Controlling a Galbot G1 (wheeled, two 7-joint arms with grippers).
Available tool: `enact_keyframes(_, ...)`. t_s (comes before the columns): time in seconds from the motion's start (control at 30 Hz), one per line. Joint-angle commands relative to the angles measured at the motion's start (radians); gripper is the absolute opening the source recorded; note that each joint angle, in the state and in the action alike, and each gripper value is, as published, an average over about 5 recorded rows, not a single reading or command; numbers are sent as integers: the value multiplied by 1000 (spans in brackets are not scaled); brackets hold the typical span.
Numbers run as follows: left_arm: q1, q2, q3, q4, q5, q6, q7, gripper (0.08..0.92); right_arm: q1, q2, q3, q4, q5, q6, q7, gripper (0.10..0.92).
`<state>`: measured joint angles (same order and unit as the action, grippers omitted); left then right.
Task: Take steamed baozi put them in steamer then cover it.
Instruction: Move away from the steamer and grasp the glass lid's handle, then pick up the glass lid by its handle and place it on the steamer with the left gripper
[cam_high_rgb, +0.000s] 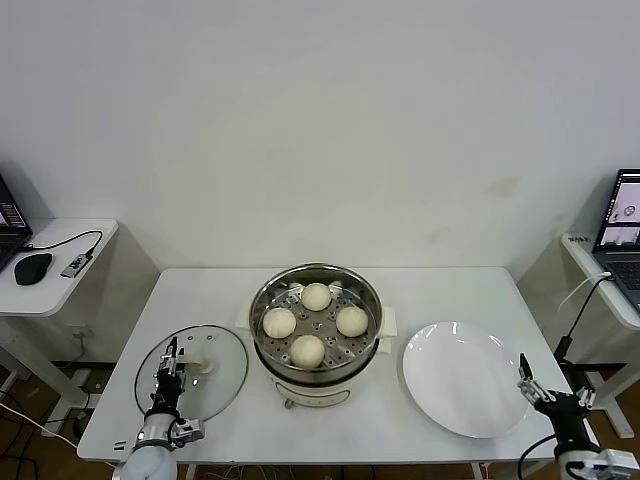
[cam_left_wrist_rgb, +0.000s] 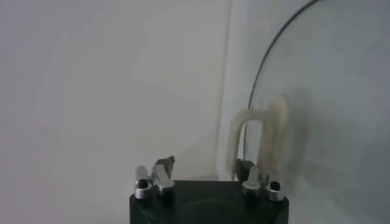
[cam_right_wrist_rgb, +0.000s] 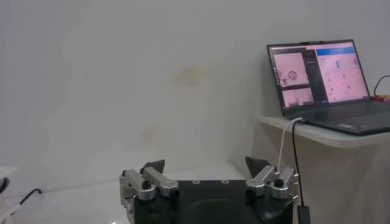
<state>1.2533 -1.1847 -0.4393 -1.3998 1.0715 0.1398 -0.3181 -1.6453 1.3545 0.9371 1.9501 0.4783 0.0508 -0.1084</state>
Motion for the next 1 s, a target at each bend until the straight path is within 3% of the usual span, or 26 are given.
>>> enact_keyframes(0.03,4,-1,1,11,-3,-14,-4,446,1,-3,0,1,0,-3,0,823)
enact_keyframes(0.4,55,0,-26,-58,-6,-7,-7,150,8,-4,-11,5,1,-10,0,823)
enact_keyframes(0.6,129,3,-69,-213,-24,100,7,136,21,-2,-15,19,4,-23,3,823)
enact_keyframes(0.77,185,11,-100,-402,-75,321,130,136,35,-3,-15,32,-8,-79,21,823)
enact_keyframes(1.0,246,53,-106,-559,-58,425,240,136,55,-11,-23,26,-10,-124,37,823)
